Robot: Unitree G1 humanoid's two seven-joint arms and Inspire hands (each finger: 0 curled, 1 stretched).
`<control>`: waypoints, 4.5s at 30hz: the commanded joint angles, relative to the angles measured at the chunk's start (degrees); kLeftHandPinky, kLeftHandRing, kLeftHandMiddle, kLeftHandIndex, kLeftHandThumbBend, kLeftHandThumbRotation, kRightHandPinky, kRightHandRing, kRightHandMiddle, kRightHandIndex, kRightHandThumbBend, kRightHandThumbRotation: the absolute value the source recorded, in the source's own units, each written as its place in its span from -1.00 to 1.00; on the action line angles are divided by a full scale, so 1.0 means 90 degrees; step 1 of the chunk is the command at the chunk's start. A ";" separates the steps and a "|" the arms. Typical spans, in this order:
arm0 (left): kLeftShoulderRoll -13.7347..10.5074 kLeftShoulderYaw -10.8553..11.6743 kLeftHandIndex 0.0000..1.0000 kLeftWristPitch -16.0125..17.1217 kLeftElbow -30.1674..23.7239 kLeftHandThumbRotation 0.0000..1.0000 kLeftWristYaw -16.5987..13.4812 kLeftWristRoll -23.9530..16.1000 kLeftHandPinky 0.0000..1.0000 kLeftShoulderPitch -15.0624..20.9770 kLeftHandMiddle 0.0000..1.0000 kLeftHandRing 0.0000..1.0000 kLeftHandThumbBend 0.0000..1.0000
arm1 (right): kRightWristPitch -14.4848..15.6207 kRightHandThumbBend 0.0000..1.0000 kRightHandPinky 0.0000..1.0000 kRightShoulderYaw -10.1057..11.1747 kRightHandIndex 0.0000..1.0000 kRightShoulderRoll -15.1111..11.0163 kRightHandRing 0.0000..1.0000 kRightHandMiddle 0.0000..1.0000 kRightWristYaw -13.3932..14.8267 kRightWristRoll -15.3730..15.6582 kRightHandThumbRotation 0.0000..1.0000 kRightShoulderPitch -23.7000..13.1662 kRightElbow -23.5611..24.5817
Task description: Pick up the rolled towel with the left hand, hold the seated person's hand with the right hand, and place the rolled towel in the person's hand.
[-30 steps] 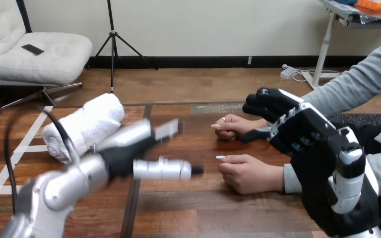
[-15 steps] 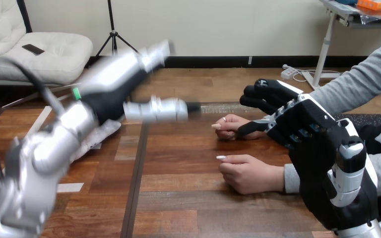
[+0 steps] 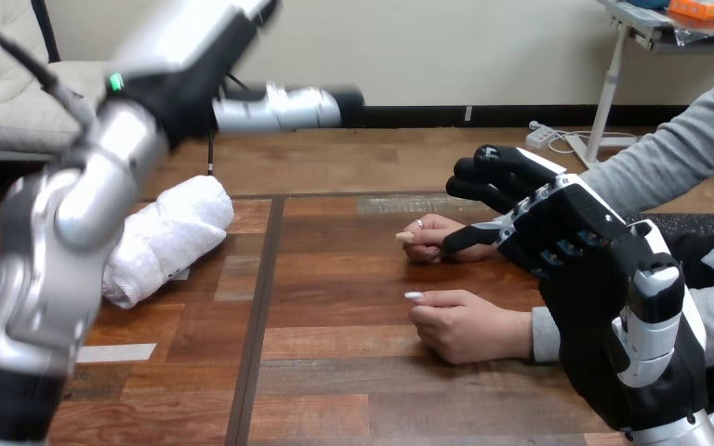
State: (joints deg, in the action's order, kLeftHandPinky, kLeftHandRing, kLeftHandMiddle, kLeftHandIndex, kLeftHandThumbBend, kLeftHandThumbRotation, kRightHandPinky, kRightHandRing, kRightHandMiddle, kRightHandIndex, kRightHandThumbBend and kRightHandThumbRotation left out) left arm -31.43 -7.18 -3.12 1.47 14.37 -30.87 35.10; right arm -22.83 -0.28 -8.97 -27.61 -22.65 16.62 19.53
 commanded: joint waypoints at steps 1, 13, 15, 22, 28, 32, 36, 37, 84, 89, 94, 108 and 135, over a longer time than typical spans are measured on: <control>-0.0054 -0.0177 1.00 0.0156 0.1213 0.69 -0.0538 -0.0396 1.00 0.0717 1.00 1.00 0.85 | -0.0046 0.66 0.27 -0.0033 0.59 0.0074 0.64 0.64 -0.0027 -0.0144 0.89 -0.0267 0.0068; 0.0048 -0.0656 1.00 0.0269 0.3467 0.79 -0.1423 -0.1076 1.00 0.1822 1.00 1.00 0.87 | -0.0076 0.66 0.28 -0.0011 0.59 0.0061 0.64 0.64 -0.0026 -0.0143 0.89 -0.0185 0.0117; 0.0084 -0.0726 1.00 0.0252 0.3853 0.79 -0.1519 -0.1136 1.00 0.2004 1.00 1.00 0.86 | -0.0067 0.66 0.28 -0.0008 0.59 0.0051 0.64 0.64 -0.0030 -0.0153 0.90 -0.0161 0.0137; 0.0231 -0.0899 1.00 0.0240 0.5125 0.75 -0.1727 -0.1199 1.00 0.2543 1.00 1.00 0.80 | -0.0055 0.68 0.30 0.0008 0.59 0.0026 0.65 0.65 -0.0026 -0.0167 0.90 -0.0072 0.0205; 0.0341 -0.1026 1.00 0.0242 0.6046 0.77 -0.1912 -0.1197 1.00 0.2865 1.00 1.00 0.77 | -0.0073 0.67 0.31 0.0023 0.59 0.0009 0.65 0.64 -0.0051 -0.0210 0.90 -0.0014 0.0231; 0.0413 -0.1037 1.00 0.0213 0.6488 0.77 -0.1896 -0.1089 1.00 0.3004 1.00 1.00 0.78 | -0.0065 0.67 0.31 0.0038 0.59 -0.0006 0.65 0.65 -0.0042 -0.0217 0.90 0.0032 0.0271; 0.0484 -0.1094 1.00 0.0131 0.6939 0.77 -0.1841 -0.1018 1.00 0.3129 1.00 1.00 0.76 | -0.0046 0.68 0.32 0.0055 0.59 -0.0023 0.65 0.65 -0.0022 -0.0207 0.90 0.0089 0.0322; 0.0501 -0.1105 1.00 0.0112 0.7024 0.77 -0.1835 -0.1008 1.00 0.3152 1.00 1.00 0.76 | -0.0037 0.68 0.32 0.0059 0.59 -0.0029 0.65 0.65 -0.0017 -0.0208 0.90 0.0099 0.0335; 0.1079 -0.1487 1.00 -0.0805 0.8523 0.90 -0.1338 -0.0845 1.00 0.2865 1.00 1.00 0.72 | -0.0101 0.78 0.37 0.0341 0.58 -0.0128 0.67 0.65 -0.0129 -0.0331 0.97 0.0342 0.0610; 0.1101 -0.1440 1.00 -0.0789 0.8513 0.87 -0.1305 -0.0763 1.00 0.2793 1.00 1.00 0.67 | -0.0084 0.76 0.35 0.0373 0.59 -0.0135 0.66 0.64 -0.0127 -0.0330 0.97 0.0368 0.0648; 0.1132 -0.1444 1.00 -0.0730 0.8491 0.86 -0.1269 -0.0718 1.00 0.2705 1.00 1.00 0.65 | -0.0086 0.74 0.34 0.0396 0.59 -0.0125 0.65 0.64 -0.0103 -0.0310 0.97 0.0383 0.0670; 0.1224 -0.1479 1.00 -0.0486 0.8418 0.85 -0.1280 -0.0556 1.00 0.2446 1.00 1.00 0.73 | -0.0004 0.72 0.33 0.0394 0.60 -0.0139 0.63 0.64 -0.0082 -0.0324 0.98 0.0268 0.0647; 0.1299 -0.1669 1.00 -0.0417 0.8308 0.39 -0.1541 -0.0565 0.99 0.2170 1.00 1.00 0.95 | 0.0102 0.82 0.30 0.0339 0.55 -0.0097 0.62 0.60 -0.0068 -0.0317 0.95 -0.0044 0.0538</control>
State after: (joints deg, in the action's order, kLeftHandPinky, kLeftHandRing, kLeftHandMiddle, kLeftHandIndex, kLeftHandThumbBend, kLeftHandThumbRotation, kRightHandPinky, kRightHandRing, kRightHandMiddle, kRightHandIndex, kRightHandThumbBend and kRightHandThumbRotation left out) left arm -19.74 -21.54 -6.96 78.23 1.19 -35.99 54.00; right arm -22.11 2.77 -9.46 -28.41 -24.86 20.05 22.66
